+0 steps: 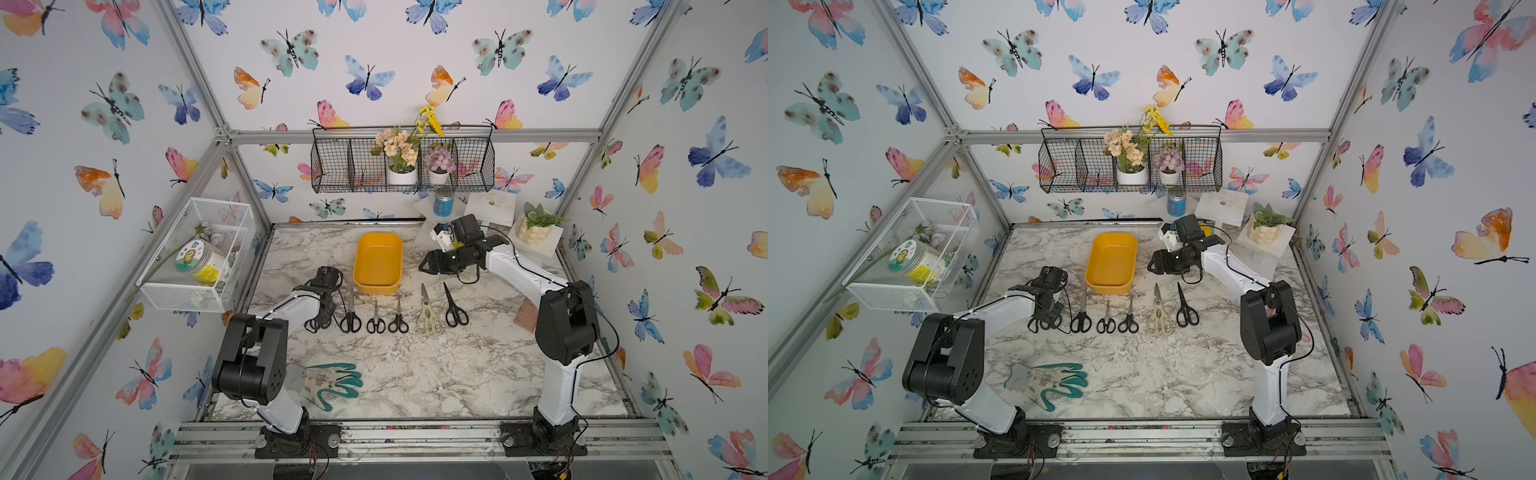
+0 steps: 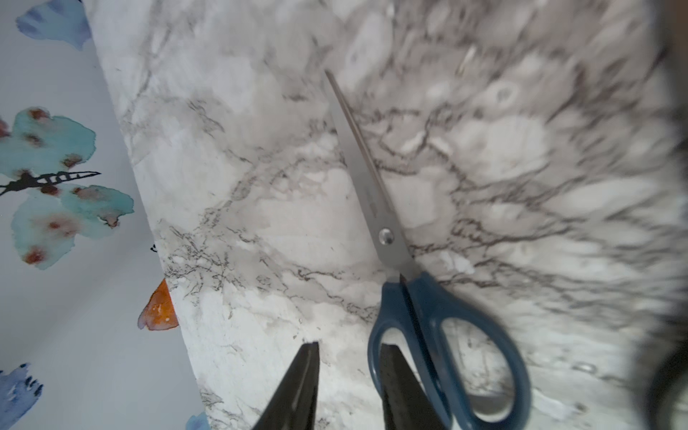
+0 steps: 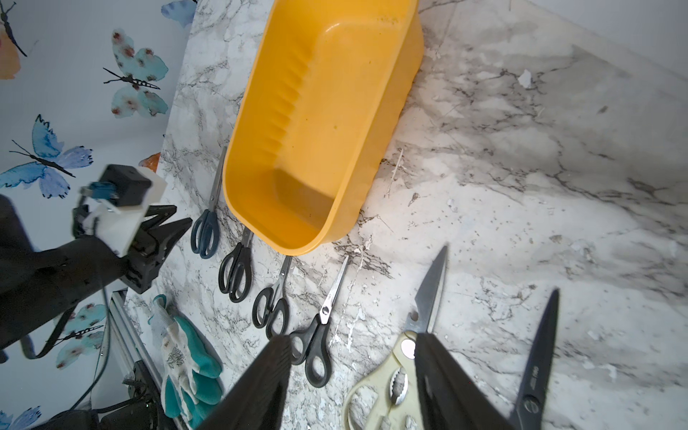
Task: Take the scissors out of the storage box
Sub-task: Place the scissors at the center of the board.
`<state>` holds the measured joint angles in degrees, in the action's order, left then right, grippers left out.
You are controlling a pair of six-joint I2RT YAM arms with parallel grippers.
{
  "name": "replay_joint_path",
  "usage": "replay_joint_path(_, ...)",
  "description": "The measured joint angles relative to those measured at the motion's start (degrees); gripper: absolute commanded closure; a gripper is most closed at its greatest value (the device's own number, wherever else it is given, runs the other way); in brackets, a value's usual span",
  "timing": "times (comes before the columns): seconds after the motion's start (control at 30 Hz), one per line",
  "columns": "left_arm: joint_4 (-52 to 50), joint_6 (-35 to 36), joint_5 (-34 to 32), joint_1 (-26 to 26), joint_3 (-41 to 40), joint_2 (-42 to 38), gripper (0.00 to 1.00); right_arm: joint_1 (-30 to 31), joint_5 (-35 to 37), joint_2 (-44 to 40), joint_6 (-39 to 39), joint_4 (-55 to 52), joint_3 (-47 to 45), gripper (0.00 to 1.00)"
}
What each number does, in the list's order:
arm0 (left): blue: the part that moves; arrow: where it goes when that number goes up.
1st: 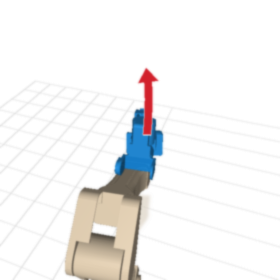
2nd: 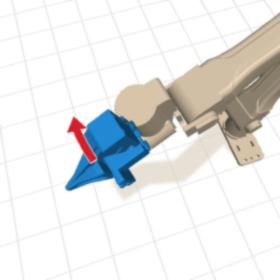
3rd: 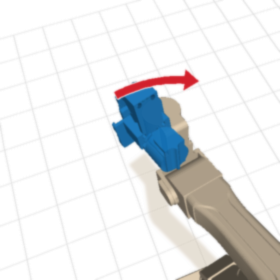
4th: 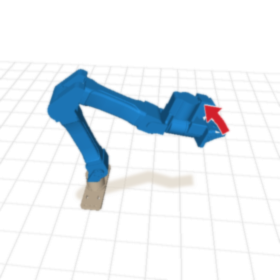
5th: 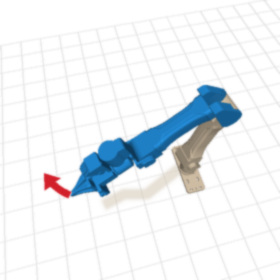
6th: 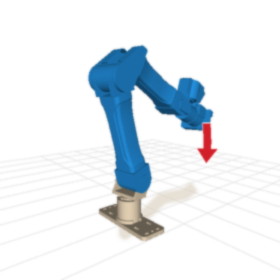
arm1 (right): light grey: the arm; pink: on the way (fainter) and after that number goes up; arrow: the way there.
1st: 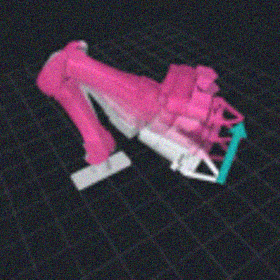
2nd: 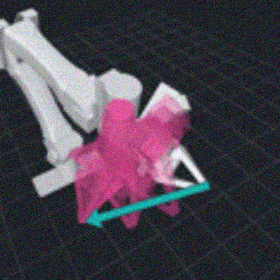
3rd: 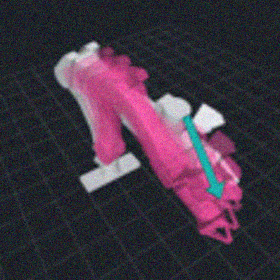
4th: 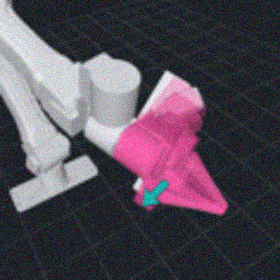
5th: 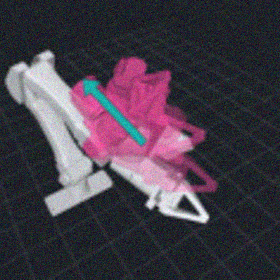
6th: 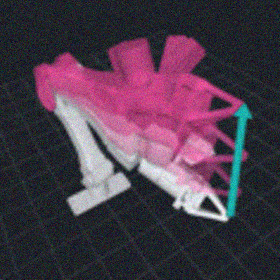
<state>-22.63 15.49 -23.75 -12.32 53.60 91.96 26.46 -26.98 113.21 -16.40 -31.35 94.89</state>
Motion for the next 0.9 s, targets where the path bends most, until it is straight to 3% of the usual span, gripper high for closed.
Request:
replay_joint_path(0.17, 0.09, -11.10, 5.75, -0.63, 1.84, -6.27, 0.66, 0.24, 0.02, 0.00, 0.00, 0.00, 0.00, 0.42)
replay_joint_path(0.43, -0.39, -24.92, 9.53, -0.55, -1.55, -5.70, 0.68, 0.52, 0.02, 0.00, -0.02, 0.07, -0.04, 0.42)
replay_joint_path(0.9, 2.43, -28.85, 13.20, 2.62, -6.36, -3.48, 0.71, 0.55, 0.02, -0.07, -0.02, 0.35, -2.16, 0.42)
